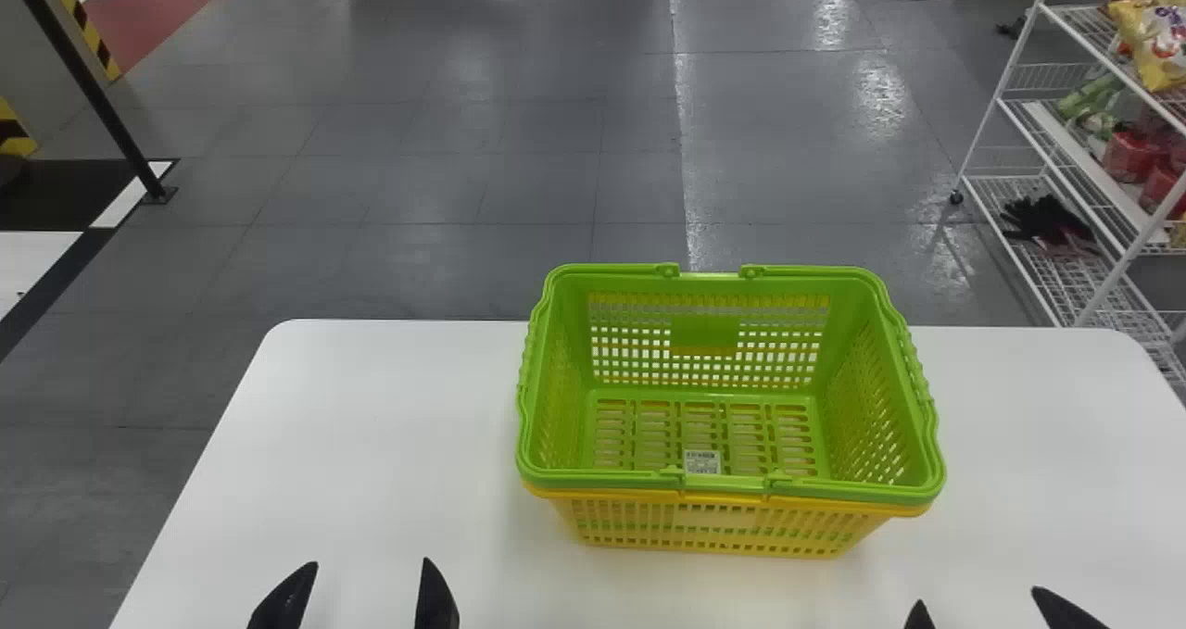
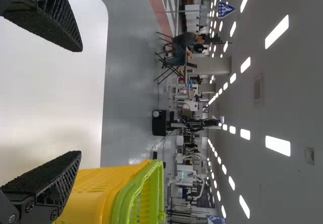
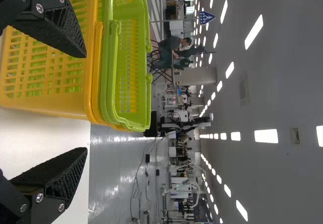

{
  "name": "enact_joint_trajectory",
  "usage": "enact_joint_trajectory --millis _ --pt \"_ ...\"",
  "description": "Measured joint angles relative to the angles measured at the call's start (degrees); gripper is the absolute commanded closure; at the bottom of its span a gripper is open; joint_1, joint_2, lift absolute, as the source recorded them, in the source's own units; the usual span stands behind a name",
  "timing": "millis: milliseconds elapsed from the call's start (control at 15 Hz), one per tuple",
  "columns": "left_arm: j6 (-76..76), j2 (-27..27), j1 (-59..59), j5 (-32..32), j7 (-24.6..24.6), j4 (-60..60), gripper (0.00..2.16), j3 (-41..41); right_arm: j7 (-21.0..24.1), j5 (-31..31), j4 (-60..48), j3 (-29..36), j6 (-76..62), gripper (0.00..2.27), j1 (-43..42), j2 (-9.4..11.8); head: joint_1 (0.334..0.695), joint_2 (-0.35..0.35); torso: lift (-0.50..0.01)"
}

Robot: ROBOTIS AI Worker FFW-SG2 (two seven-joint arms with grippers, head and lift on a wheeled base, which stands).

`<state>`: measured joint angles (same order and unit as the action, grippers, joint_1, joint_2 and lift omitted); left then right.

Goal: Grasp handle with right gripper to insert into left gripper then lift and swing left to center

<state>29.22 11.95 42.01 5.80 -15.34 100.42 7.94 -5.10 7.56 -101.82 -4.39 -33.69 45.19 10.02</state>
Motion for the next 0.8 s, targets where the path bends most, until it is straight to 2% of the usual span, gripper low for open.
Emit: enact_joint_trajectory --millis 533,667,800 --pt "1.0 0.0 -0.2 -0.4 0.0 -0.3 0.08 0.1 0.1 0.0 0.1 0.0 -0.1 0.17 0.0 -0.1 0.695 0.08 -0.093" --pt "2.1 0.1 -0.2 -0.4 0.0 -0.4 0.0 0.1 0.0 0.0 0.1 0.0 -0.2 0.17 0.1 -0.2 0.695 0.08 -0.093" --pt "4.4 0.1 -0.1 -0.4 0.2 -0.5 0.08 0.1 0.1 0.0 0.1 0.0 -0.4 0.17 0.2 -0.2 0.695 0.081 -0.093"
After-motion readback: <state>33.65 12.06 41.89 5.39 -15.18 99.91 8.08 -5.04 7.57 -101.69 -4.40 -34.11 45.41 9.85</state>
